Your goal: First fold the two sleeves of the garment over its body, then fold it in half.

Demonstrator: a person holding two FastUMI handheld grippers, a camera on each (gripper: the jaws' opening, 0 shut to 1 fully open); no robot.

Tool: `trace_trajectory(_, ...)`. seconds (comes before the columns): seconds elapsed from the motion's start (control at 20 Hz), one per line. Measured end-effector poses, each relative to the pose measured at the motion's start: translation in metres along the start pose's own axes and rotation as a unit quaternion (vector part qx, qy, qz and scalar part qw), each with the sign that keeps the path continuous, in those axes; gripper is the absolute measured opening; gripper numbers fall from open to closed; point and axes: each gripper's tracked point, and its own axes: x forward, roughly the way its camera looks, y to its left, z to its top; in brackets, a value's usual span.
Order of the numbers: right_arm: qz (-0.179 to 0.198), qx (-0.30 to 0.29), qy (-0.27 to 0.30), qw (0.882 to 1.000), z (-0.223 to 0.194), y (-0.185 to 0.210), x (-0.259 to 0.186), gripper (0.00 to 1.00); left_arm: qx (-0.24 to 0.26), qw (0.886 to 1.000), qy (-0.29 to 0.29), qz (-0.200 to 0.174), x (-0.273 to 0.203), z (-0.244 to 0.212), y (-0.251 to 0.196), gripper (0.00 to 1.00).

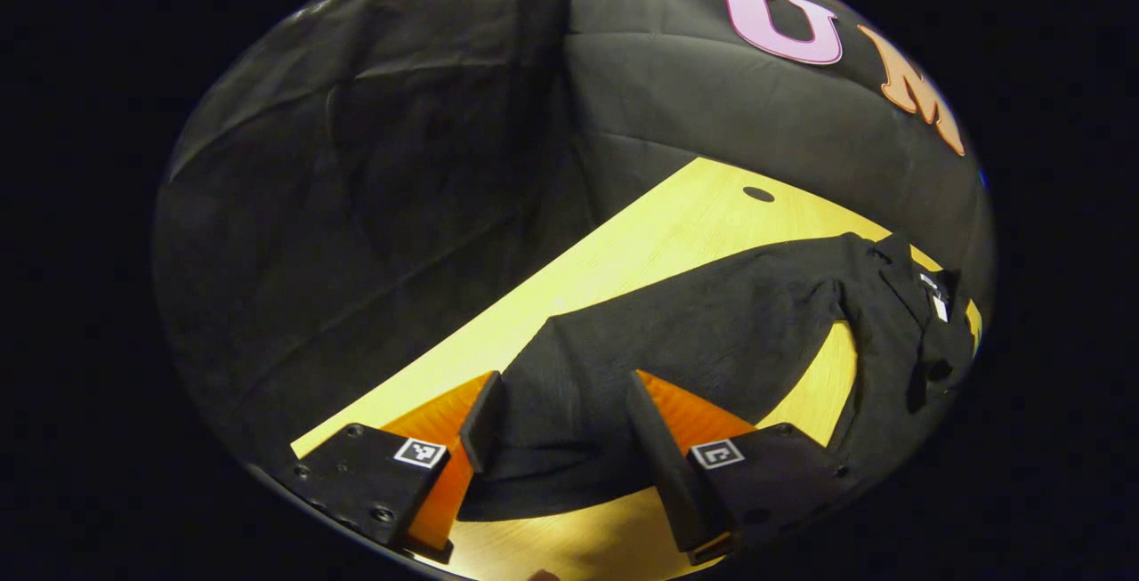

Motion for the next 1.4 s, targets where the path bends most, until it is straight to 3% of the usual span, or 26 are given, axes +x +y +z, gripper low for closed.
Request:
trace_trajectory(0.1, 0.003, 0.002, 0.003, 1.000, -0.002, 0.001, 0.000, 0.98, 0.006, 1.000, 0.000, -0.010, 0.000, 0.000, -0.006, 0.77)
trace_trajectory(0.2, 0.007, 0.004, 0.008, 1.000, -0.006, 0.003, -0.001, 0.98, 0.018, 0.999, 0.003, -0.026, 0.002, 0.002, -0.016, 0.60)
trace_trajectory(0.25, 0.007, 0.003, 0.010, 1.000, -0.007, 0.002, -0.001, 0.98, 0.025, 0.999, 0.004, -0.029, 0.003, 0.002, -0.019, 0.44)
trace_trajectory(0.45, 0.006, 0.000, 0.026, 1.000, -0.019, -0.006, -0.010, 0.98, 0.043, 0.999, 0.010, -0.018, 0.006, 0.006, -0.026, 0.05)
trace_trajectory(0.65, -0.008, 0.006, 0.032, 0.999, -0.029, -0.027, -0.028, 0.98, 0.036, 0.998, 0.039, -0.045, -0.003, 0.009, -0.039, 0.00)
trace_trajectory(0.8, -0.021, 0.021, 0.035, 0.999, -0.039, -0.046, -0.042, 0.98, 0.016, 0.997, 0.023, -0.073, -0.016, 0.025, -0.060, 0.00)
trace_trajectory(0.95, -0.036, 0.039, 0.036, 0.998, -0.050, -0.068, -0.058, 0.98, 0.020, 0.992, -0.019, -0.126, -0.050, 0.063, -0.102, 0.00)
trace_trajectory(1.15, -0.060, 0.072, 0.037, 0.995, -0.073, -0.098, -0.082, 0.98, 0.046, 0.972, -0.072, -0.217, -0.106, 0.110, -0.188, 0.00)
trace_trajectory(1.4, -0.082, 0.113, 0.019, 0.990, -0.093, -0.130, -0.114, 0.98, 0.092, 0.932, -0.098, -0.337, -0.172, 0.130, -0.322, 0.00)
